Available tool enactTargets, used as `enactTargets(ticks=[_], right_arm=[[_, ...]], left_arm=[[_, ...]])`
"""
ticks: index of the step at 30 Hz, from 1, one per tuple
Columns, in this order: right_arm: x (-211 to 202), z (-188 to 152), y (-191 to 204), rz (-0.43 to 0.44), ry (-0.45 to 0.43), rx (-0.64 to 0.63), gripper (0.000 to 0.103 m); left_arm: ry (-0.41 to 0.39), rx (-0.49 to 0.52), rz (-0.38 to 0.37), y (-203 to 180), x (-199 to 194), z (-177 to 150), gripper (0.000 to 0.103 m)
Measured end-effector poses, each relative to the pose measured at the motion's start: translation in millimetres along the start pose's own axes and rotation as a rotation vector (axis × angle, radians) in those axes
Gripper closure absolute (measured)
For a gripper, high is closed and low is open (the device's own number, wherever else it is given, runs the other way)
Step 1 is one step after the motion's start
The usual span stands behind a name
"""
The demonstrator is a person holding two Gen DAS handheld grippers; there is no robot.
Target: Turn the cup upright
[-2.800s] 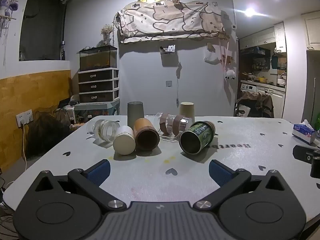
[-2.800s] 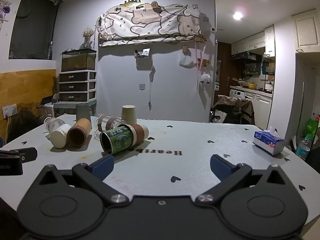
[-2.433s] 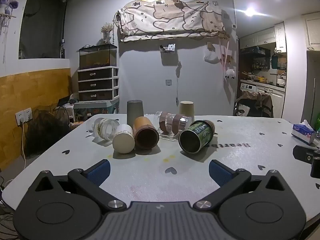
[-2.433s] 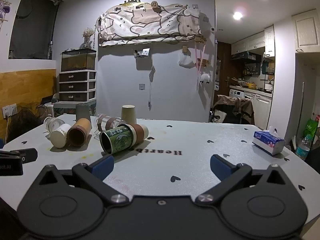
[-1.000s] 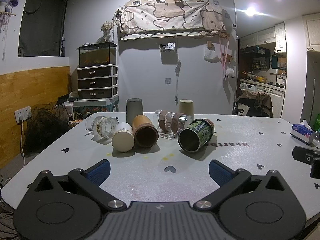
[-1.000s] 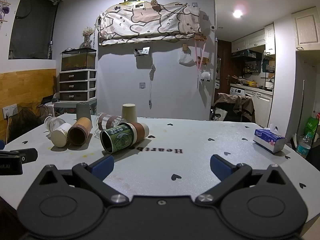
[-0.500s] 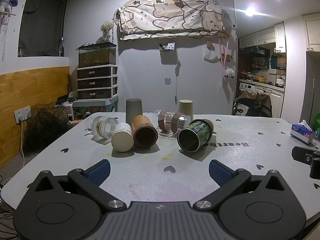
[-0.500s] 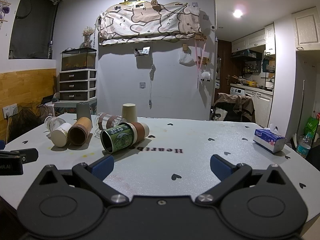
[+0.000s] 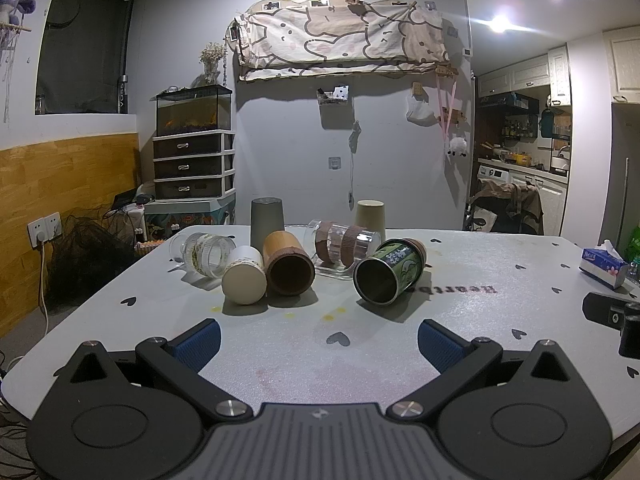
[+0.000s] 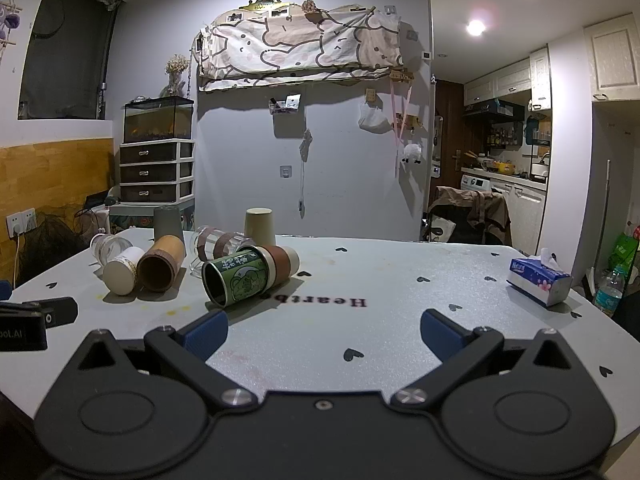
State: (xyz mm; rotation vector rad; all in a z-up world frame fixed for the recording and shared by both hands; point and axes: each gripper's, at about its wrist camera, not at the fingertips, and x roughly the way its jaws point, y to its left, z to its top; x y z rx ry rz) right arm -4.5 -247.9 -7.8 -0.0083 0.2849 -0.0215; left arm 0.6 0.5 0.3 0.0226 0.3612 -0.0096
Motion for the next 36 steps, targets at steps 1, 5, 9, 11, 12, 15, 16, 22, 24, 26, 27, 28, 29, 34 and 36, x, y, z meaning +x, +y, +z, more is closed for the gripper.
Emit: enactTargets(ticks=[1, 5, 9, 11, 12, 15, 16, 22, 24, 26, 27, 28, 29, 34, 36], right_arm=[[0.0, 0.1, 0.1, 0.0, 0.0, 0.0, 0.0], [0.0, 0.3, 0.4, 0.0, 0.0, 0.001, 0.0], [-0.9, 0.7, 0.0, 0.0, 0.0, 0.001, 0.0], [-1.5, 1.0, -0.7, 0.001, -0.001, 0.001, 0.0], [-1.9, 1.3, -1.1, 0.001, -0.001, 0.001, 0.0], [-2.8, 1.7, -2.2, 0.004, -0.001, 0.003, 0.0], [-3.3, 1.9, -2.4, 0.003, 0.0, 0.003, 0.0], [11.1, -5.1, 4.8, 0.034, 0.006, 0.037, 0.0], [6.6, -4.2, 8.7, 0.041, 0.008, 0.04, 0.0], [9.5, -6.8, 8.5, 0.054, 0.009, 0.044, 0.0], [12.3, -9.1, 4.6, 0.06, 0.011, 0.046, 0.0], [15.2, -11.2, 2.6, 0.065, 0.013, 0.048, 0.0], [18.3, -12.6, 1.9, 0.068, 0.015, 0.049, 0.0], [36.0, -18.3, -6.1, 0.082, 0.028, 0.077, 0.0], [43.0, -20.1, -9.7, 0.083, 0.034, 0.088, 0.0]], left_arm=[[0.0, 0.0, 0.0, 0.0, 0.0, 0.0, 0.0], [0.0, 0.001, -0.001, -0.1, -0.1, -0.1, 0.0], [0.002, 0.0, -0.001, -2.2, 6.7, -6.9, 0.0], [0.003, 0.002, -0.005, -5.1, 8.2, -10.5, 0.0], [0.004, 0.003, -0.012, -6.5, 13.3, -14.7, 0.0], [0.009, 0.01, -0.028, -11.5, 13.7, -15.9, 0.0], [0.012, 0.012, -0.035, -14.1, 16.1, -17.6, 0.0], [0.008, 0.05, -0.1, -11.2, 25.6, -8.5, 0.0], [-0.004, 0.072, -0.123, -11.6, 31.7, -7.1, 0.0], [-0.015, 0.093, -0.151, -11.8, 39.1, -4.8, 0.0], [-0.018, 0.1, -0.164, -11.4, 43.2, -3.3, 0.0], [-0.021, 0.109, -0.178, -11.8, 48.3, -1.3, 0.0], [-0.023, 0.122, -0.194, -12.8, 54.7, 1.0, 0.0], [-0.027, 0.201, -0.287, -24.9, 89.5, 13.4, 0.001], [-0.028, 0.232, -0.34, -30.7, 104.1, 18.6, 0.003]])
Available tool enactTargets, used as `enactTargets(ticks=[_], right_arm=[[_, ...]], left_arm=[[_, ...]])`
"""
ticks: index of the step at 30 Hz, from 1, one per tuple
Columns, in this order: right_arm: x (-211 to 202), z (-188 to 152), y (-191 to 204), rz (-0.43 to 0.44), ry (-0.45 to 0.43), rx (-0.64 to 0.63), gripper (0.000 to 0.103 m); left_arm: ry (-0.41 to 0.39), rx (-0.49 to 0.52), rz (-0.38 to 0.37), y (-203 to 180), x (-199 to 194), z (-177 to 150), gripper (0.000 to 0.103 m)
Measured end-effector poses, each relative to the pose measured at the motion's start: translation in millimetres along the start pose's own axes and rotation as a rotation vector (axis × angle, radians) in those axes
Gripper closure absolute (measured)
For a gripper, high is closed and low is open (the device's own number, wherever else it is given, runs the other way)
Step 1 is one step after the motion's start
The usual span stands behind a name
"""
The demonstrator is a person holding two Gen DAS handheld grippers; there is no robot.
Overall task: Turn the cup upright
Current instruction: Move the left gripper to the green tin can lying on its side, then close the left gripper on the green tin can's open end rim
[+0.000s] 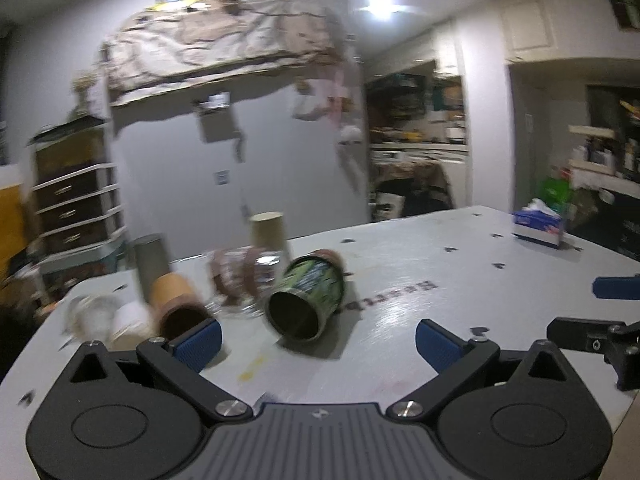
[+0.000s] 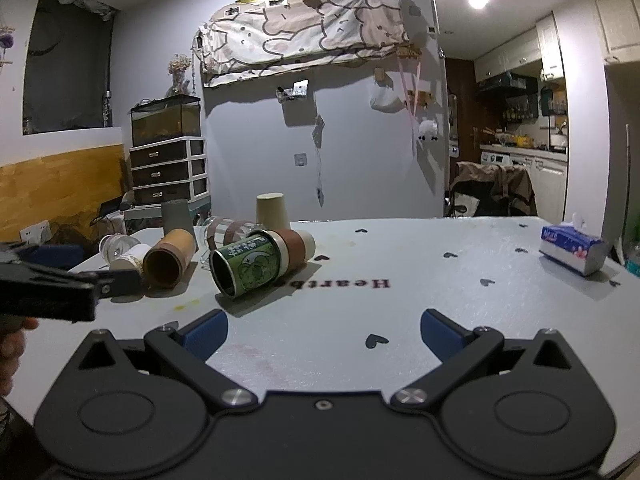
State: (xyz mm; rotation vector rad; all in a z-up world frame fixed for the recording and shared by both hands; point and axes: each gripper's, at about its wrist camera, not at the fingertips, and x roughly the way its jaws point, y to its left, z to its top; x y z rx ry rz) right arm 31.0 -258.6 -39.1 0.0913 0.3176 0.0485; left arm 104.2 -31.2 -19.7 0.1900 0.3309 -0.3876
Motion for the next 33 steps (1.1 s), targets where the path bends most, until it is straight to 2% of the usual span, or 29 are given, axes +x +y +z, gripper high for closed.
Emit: enactTargets(ticks=[4, 7, 13, 16, 18, 24, 26, 33], right_arm=[[8.7, -1.7, -10.4, 0.005, 0.006, 0.016, 0.0], [13.6, -3.0, -16.8, 0.01, 0.007, 0.024, 0.0], [22.6, -6.6, -27.3, 0.041, 0.001, 0.055, 0.0], [28.6, -9.2, -30.6, 0.046, 0.011, 0.066, 0.0], [31.7, -11.3, -32.0, 0.042, 0.018, 0.068, 0.0], [40.1, -15.2, -38.2, 0.036, 0.032, 0.083, 0.0], [41.9, -15.5, -38.7, 0.036, 0.038, 0.087, 0.0], [41.9, -14.8, -37.2, 0.021, 0.044, 0.086, 0.0]], left_arm=[[0.006, 0.052, -0.077, 1.9, 37.2, 13.6, 0.005], [0.028, 0.087, -0.106, 3.8, 67.4, 21.3, 0.005], [0.073, 0.136, -0.091, 15.4, 126.8, 24.0, 0.005], [0.105, 0.108, -0.061, 24.9, 149.7, 20.0, 0.004], [0.13, 0.093, -0.071, 31.5, 162.3, 17.4, 0.004], [0.195, 0.074, -0.087, 40.2, 182.4, 5.2, 0.009], [0.198, 0.068, -0.091, 40.3, 183.9, 2.7, 0.026], [0.219, 0.117, -0.037, 31.1, 167.6, -2.1, 0.027]])
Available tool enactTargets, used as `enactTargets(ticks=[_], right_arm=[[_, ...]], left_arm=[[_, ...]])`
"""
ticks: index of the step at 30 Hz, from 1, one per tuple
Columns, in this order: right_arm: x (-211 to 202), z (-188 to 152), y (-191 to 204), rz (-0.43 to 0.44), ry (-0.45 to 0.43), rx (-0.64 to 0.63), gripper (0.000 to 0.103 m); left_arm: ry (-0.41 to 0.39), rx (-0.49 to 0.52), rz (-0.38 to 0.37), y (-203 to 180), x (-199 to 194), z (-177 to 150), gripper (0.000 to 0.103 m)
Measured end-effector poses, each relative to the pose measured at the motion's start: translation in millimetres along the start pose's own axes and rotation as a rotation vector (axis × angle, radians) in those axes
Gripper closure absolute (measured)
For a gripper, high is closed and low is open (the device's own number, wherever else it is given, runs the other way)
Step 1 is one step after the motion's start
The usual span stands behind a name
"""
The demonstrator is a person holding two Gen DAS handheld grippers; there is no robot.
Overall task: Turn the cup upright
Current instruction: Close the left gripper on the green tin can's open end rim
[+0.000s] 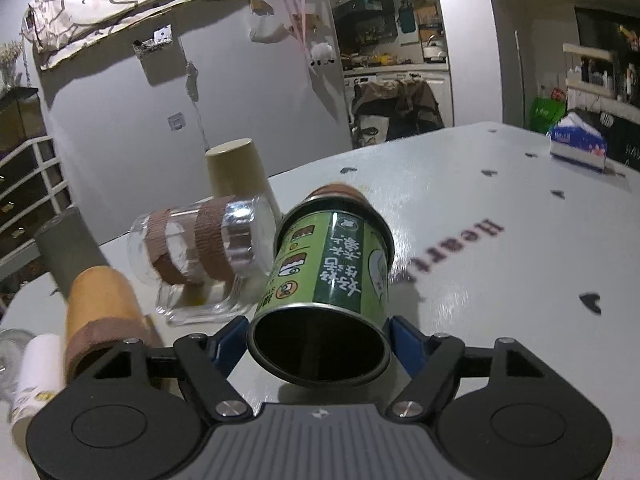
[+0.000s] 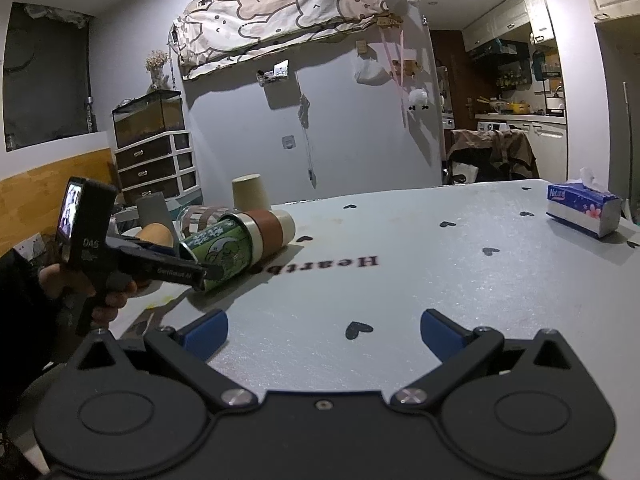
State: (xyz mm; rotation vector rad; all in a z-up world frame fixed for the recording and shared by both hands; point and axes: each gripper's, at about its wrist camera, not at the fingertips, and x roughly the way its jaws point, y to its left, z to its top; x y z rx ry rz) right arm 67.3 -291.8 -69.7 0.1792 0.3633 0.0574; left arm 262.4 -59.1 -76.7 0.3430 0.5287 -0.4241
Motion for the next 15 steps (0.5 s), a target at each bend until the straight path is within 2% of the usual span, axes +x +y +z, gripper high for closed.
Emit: enactTargets(ticks=[10, 15], right_arm=[[-8.4, 0.6, 5.3, 0.008, -0.004, 0.014, 0.0], [-15.8, 0.7, 11.0, 0.009, -0.005, 0.02, 0.0]], left_arm=[[0.039, -0.019, -0.004, -24.1, -66.7, -35.0, 0.027], [0.013, 0.004, -0.02, -46.3, -108.6, -56.7, 0.027]])
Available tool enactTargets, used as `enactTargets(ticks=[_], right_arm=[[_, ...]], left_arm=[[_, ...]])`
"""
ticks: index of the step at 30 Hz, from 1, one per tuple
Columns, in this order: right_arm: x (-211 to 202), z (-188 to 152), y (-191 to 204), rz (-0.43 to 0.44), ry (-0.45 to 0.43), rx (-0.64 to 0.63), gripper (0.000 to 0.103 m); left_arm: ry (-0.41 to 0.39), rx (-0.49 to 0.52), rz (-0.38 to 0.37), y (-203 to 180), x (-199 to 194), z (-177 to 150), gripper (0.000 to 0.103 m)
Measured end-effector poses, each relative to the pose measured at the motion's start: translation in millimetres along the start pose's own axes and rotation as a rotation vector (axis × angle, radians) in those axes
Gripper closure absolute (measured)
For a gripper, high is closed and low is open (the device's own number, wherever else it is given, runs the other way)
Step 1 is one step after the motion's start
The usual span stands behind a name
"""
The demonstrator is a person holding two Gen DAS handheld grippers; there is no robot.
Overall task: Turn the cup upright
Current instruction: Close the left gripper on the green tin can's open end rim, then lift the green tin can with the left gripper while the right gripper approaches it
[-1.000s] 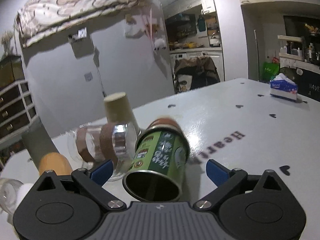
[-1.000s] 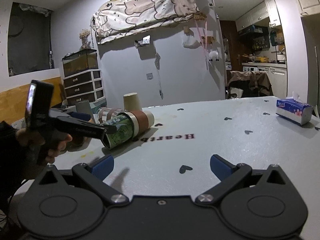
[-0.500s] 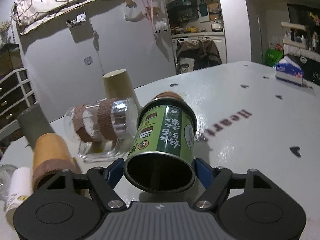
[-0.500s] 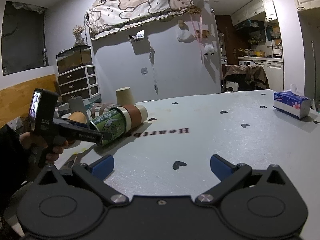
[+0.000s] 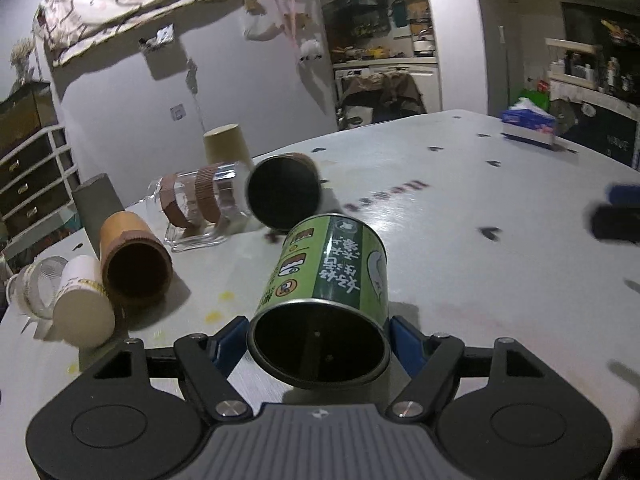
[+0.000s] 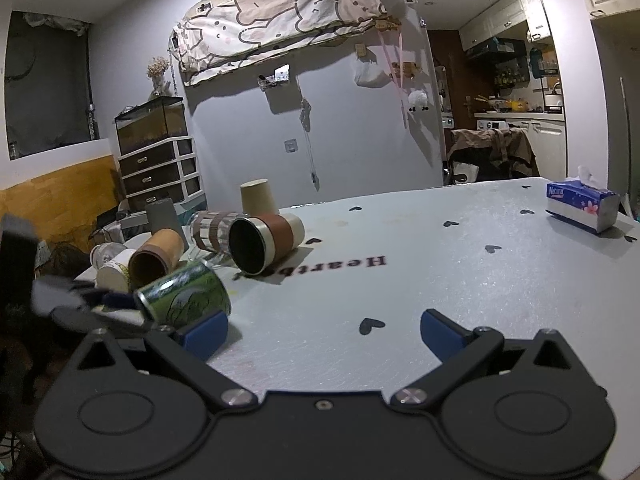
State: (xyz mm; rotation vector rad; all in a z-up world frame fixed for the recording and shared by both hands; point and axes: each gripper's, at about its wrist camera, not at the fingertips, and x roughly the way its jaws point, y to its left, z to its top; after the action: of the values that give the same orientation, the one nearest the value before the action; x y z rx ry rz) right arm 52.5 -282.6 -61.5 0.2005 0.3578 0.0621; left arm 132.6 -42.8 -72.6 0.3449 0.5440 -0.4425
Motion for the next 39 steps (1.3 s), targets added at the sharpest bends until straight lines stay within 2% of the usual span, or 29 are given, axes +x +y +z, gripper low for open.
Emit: enactTargets(ticks=[10, 15, 24, 28, 32, 39], right_arm=[[-19.3, 1.0, 13.2, 0.018, 0.007, -0.014, 0.0], [-7.6, 12.5, 22.6, 0.047, 0.049, -0.047, 0.0], [69.4, 45.7, 59.2, 0.231, 0.259, -0.138, 0.0], [102.6, 43.5, 72.3, 0.308, 0.408, -0.152, 0.0], [114.6, 33.7, 72.8, 0.287, 0.49, -0.215, 0.001], [102.1, 35.8, 39.4, 0.218, 0.492, -0.187, 0.001]], left_arm=[[-0.027, 0.057, -0.069, -47.2, -58.3, -33.2, 0.027], [-0.054, 0.09, -0.077, -65.2, -72.3, -42.9, 0.026], [-0.073, 0.018, -0.036, -64.1, -73.9, -51.3, 0.024], [-0.08, -0.038, -0.02, -60.4, -75.6, -57.6, 0.023], [-0.075, -0.093, -0.017, -50.8, -75.1, -63.7, 0.021], [-0.051, -0.196, 0.04, -32.0, -65.5, -69.2, 0.022]])
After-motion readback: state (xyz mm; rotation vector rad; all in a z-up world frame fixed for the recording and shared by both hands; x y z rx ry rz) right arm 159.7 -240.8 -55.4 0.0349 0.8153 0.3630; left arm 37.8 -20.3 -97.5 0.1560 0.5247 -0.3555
